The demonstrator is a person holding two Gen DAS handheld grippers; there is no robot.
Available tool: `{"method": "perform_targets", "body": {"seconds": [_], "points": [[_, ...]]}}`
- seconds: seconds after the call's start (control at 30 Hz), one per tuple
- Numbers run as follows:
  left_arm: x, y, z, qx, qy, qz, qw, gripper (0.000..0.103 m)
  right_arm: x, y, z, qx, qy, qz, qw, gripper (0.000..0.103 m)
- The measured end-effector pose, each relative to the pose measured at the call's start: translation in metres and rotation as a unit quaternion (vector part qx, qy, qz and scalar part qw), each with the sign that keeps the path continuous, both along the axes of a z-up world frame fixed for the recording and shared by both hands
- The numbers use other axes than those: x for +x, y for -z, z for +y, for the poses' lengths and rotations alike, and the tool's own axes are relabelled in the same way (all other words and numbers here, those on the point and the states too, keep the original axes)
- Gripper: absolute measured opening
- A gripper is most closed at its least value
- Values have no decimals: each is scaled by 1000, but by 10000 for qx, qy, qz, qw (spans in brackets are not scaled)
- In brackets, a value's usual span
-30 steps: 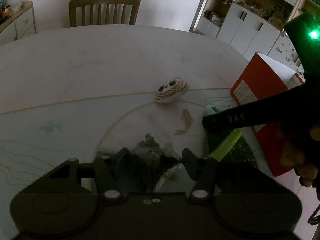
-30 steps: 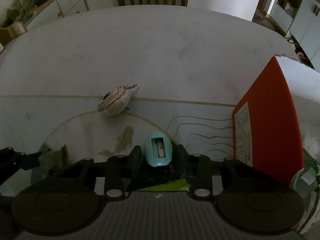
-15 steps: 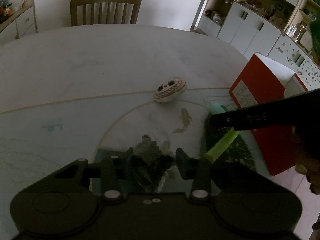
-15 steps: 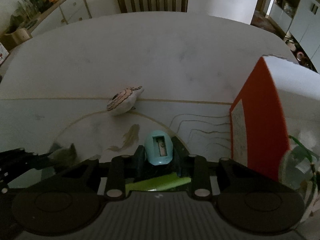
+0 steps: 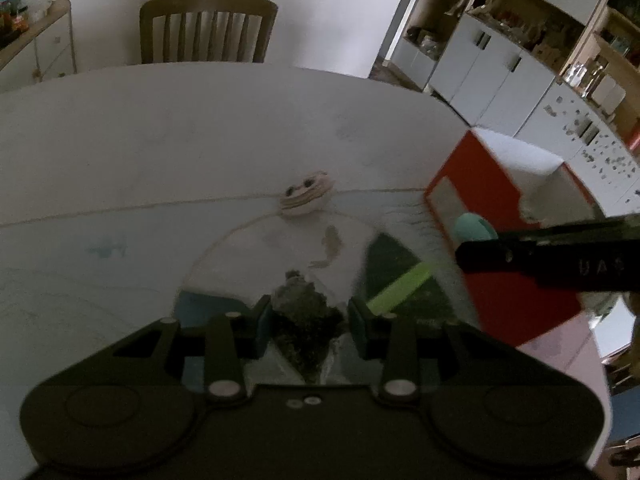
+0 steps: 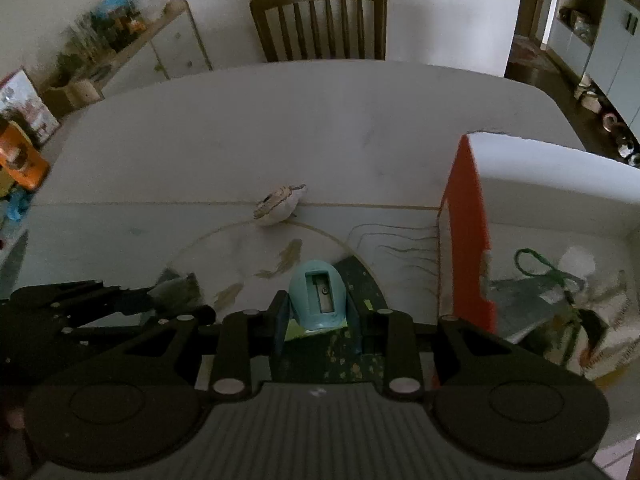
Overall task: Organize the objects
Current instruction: 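Grasp the dark crumpled item with the left gripper while the right gripper grasps the teal item, then carry the dark item with the left gripper while the right gripper carries the teal item to the shoebox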
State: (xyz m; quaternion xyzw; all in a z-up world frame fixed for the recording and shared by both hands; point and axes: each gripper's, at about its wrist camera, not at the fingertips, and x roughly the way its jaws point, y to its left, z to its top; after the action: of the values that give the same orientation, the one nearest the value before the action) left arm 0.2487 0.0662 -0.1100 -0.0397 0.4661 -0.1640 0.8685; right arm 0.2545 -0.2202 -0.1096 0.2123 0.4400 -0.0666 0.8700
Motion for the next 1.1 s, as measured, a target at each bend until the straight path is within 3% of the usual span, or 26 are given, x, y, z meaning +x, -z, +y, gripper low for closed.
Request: {"method": "perform_targets", "body": {"seconds": [0.57,1.1], "points": [[-44,-72,-69,-340,395,-227,9984,38,-85,-44,-38,177,-24,-499,9986,30],[-52,-87,-162,-230,877,-426,9950,39,-163,-38,-115,173,330,-716,9967,30]]}}
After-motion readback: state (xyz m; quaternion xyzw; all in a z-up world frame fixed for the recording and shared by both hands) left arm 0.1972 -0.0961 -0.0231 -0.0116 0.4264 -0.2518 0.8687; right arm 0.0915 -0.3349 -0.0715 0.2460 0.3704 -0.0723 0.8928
